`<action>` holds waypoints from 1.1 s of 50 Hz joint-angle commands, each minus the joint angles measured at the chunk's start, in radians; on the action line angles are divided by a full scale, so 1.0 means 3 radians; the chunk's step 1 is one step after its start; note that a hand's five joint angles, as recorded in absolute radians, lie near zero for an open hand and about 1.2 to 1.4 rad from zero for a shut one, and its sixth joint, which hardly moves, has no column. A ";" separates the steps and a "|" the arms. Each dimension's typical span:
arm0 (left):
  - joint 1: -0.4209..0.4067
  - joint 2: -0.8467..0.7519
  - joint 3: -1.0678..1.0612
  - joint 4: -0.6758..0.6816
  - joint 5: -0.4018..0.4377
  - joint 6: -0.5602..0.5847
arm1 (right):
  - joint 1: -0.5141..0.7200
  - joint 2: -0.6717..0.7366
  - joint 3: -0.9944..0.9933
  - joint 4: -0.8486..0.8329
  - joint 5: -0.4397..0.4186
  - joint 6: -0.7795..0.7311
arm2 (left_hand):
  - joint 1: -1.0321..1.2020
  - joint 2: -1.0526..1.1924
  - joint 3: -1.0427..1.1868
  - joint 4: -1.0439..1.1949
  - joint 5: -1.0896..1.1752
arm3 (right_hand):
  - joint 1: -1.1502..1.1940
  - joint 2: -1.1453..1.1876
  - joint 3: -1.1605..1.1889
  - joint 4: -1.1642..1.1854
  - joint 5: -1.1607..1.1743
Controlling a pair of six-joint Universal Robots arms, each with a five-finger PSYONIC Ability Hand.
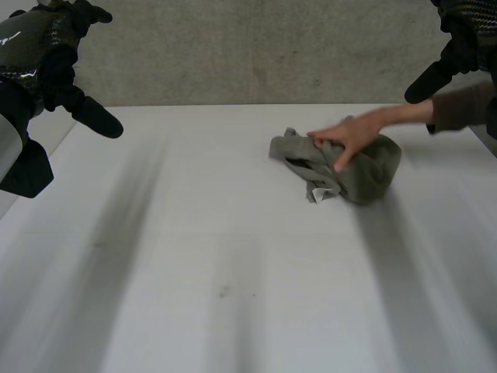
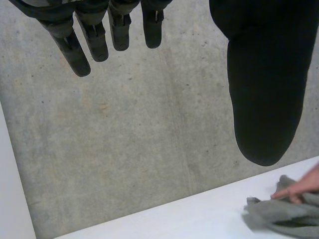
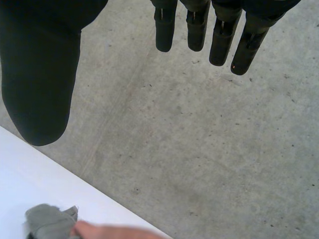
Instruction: Fold the towel.
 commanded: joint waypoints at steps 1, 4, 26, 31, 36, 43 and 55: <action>0.0001 0.0000 0.0000 0.0004 0.0000 0.0000 | 0.0000 0.0003 0.0005 -0.0002 -0.0002 0.0000 | 0.0045 0.0084 0.0084 0.0086 0.0001 | -0.0153 -0.0188 -0.0137 -0.0203 -0.0193; -0.0004 -0.0015 0.0000 0.0004 0.0000 0.0000 | 0.0000 0.0003 0.0005 -0.0002 -0.0002 0.0000 | 0.0035 0.0074 0.0074 0.0077 -0.0008 | -0.0153 -0.0188 -0.0137 -0.0203 -0.0193; -0.0004 -0.0015 -0.0005 0.0004 0.0000 0.0000 | 0.0000 -0.0002 0.0005 -0.0002 -0.0002 0.0000 | 0.0025 0.0065 0.0064 0.0067 -0.0018 | -0.0153 -0.0188 -0.0137 -0.0203 -0.0193; -0.0004 -0.0015 -0.0020 0.0004 0.0000 0.0000 | 0.0000 -0.0002 0.0005 -0.0002 -0.0007 0.0000 | 0.0025 0.0065 0.0064 0.0067 -0.0018 | -0.0153 -0.0188 -0.0137 -0.0203 -0.0193; -0.0004 -0.0025 -0.0021 0.0004 0.0000 0.0000 | 0.0000 -0.0002 0.0005 -0.0002 -0.0002 -0.0010 | 0.0025 0.0065 0.0064 0.0067 -0.0018 | -0.0153 -0.0188 -0.0137 -0.0203 -0.0193; -0.0030 -0.0031 -0.0021 0.0004 0.0005 -0.0005 | 0.0000 0.0013 0.0005 -0.0002 -0.0012 -0.0010 | 0.0074 0.0114 0.0113 0.0116 0.0031 | -0.0153 -0.0188 -0.0137 -0.0203 -0.0193; -0.0040 -0.0281 -0.0026 0.0147 0.0005 0.0005 | -0.0005 0.0630 -0.0123 0.0044 -0.0365 -0.0235 | 0.0094 0.0133 0.0133 0.0135 0.0050 | -0.0153 -0.0188 -0.0137 -0.0203 -0.0193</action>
